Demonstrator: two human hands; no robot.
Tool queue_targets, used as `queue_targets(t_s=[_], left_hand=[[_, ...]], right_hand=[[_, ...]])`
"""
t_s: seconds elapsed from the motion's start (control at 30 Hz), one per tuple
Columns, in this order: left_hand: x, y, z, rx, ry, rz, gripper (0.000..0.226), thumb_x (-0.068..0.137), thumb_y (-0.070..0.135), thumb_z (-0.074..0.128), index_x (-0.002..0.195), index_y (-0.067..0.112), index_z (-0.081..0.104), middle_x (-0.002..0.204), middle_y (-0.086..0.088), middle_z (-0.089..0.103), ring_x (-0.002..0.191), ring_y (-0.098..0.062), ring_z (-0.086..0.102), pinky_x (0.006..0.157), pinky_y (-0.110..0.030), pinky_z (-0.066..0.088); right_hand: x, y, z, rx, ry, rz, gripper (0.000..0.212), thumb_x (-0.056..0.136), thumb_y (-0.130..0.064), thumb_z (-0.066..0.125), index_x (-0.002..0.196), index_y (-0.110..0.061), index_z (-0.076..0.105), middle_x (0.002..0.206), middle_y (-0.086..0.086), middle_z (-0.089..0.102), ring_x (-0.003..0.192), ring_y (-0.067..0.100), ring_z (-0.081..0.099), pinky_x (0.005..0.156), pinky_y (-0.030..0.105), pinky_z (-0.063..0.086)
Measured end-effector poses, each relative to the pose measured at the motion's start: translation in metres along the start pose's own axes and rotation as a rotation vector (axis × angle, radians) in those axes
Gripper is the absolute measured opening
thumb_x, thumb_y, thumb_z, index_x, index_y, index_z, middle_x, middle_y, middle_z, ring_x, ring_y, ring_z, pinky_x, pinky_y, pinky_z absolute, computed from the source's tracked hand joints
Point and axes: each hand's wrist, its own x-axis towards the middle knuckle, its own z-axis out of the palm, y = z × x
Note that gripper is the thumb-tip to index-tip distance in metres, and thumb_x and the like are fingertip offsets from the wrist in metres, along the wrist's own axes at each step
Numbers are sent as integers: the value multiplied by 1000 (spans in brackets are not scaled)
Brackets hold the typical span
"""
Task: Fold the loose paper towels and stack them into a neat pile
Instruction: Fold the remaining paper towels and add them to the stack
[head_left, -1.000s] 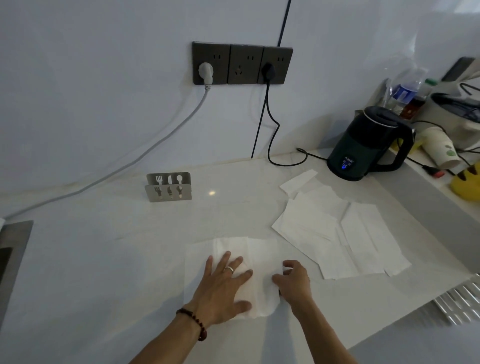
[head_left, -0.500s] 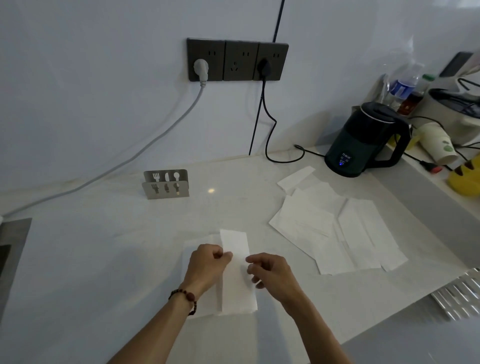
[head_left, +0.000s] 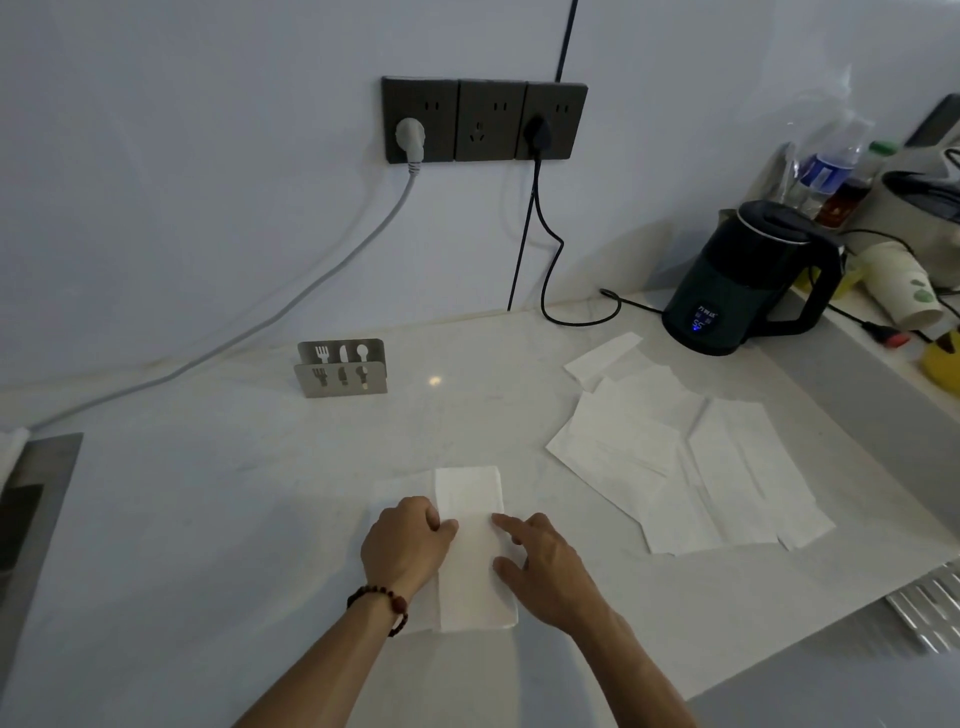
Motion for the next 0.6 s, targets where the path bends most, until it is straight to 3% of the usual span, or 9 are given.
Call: queue_targets(t_s=[0.13,0.2,0.27,0.3,0.37,0.43,0.6], left_hand=[[-6,0,-2,68,148,227,19,89,37,61,96,22,52,104,7,55,92,-11,51,71,-22,45],[-8,-2,0,160,81,403,26,93,36,57,114,23,55,126,4,51,114,-12,47,94,-23,42],[-8,-7,2,281,-83,503,44,98,37,47,140,22,42,151,3,35,142,-15,27,117,-28,17],[-7,-8,2,342,-154,533,50,100,37,42,147,22,33,158,4,23,148,-14,13,120,-31,4],[-4,-11,3,430,-232,569,55,102,39,36,152,23,22,162,5,9,150,-13,-2,119,-36,-7],[-2,-10,2,471,-254,575,56,101,41,36,153,25,20,163,5,8,150,-13,-3,119,-41,-7],[2,7,0,492,-153,595,47,100,39,39,145,24,38,155,0,31,146,-17,19,120,-38,3]], right_hand=[[3,2,4,-1,-10,-2,52,96,-42,49,145,-34,34,128,-5,47,114,17,54,98,28,46],[4,3,7,4,-18,6,53,95,-44,50,145,-33,34,129,-5,47,114,17,54,99,29,46],[6,5,9,0,-17,7,54,94,-46,51,144,-34,34,128,-6,47,113,16,55,98,29,47],[7,6,10,-11,-11,-1,54,94,-46,51,144,-35,34,127,-6,47,110,16,56,97,28,48],[10,9,9,-35,-1,-9,55,93,-45,50,145,-37,32,124,-6,47,107,16,56,93,28,48],[13,11,7,-51,9,-6,52,94,-44,49,144,-39,34,123,-6,48,107,17,56,92,29,49],[14,18,-4,14,98,5,42,97,-38,47,139,-32,46,121,-6,54,105,12,58,88,22,46]])
